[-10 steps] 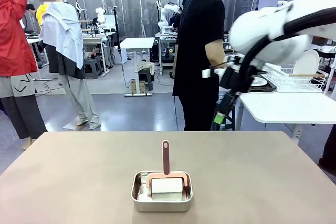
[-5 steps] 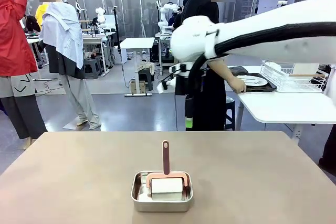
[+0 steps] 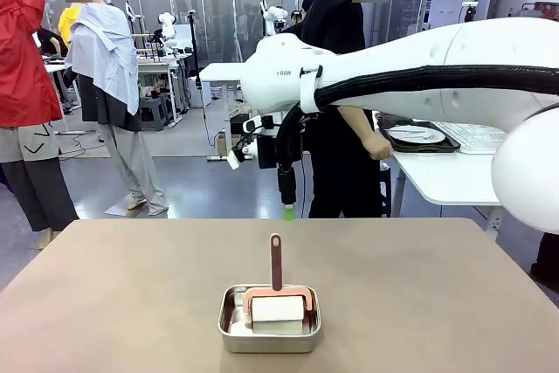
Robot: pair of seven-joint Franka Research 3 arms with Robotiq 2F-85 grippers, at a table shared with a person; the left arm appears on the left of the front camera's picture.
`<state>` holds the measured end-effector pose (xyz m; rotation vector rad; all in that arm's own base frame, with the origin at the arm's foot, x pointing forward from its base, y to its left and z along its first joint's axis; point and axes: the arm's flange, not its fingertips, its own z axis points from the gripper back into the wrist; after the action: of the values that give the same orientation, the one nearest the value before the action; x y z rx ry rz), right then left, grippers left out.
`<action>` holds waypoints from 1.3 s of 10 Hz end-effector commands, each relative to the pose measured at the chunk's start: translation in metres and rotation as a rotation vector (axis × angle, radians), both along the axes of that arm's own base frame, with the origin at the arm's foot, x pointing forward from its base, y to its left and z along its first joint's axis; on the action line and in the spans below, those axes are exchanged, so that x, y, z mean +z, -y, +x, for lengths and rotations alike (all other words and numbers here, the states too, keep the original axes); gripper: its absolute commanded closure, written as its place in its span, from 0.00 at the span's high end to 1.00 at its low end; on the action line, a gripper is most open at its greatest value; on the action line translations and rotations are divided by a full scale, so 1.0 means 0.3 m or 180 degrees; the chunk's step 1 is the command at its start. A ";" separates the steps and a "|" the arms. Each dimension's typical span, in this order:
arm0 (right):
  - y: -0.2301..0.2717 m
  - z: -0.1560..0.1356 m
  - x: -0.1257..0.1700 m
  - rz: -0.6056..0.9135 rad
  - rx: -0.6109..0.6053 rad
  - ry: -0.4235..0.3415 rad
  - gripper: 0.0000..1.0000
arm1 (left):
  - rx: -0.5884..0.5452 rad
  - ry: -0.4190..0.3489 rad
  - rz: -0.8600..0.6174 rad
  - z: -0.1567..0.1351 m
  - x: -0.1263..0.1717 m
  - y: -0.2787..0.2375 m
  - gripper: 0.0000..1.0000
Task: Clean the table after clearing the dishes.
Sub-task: When the right (or left) Handle tray is removed, use the right hand (or left hand) to clean the right (or left) side of the table with the Lint Roller.
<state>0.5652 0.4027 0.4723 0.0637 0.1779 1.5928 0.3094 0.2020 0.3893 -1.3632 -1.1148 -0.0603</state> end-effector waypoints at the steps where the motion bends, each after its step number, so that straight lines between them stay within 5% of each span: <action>1: -0.027 0.006 -0.031 0.0133 0.0127 -0.0021 1.00 | -0.0029 0.0025 -0.0016 -0.016 0.005 -0.001 1.00; 13: -0.066 -0.170 -0.208 0.0022 0.0076 -0.0463 1.00 | -0.0029 0.0025 -0.0016 -0.016 0.005 -0.001 1.00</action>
<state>0.5277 0.4285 0.4089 0.1746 0.3021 1.6445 0.3094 0.2020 0.3894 -1.3636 -1.1148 -0.0606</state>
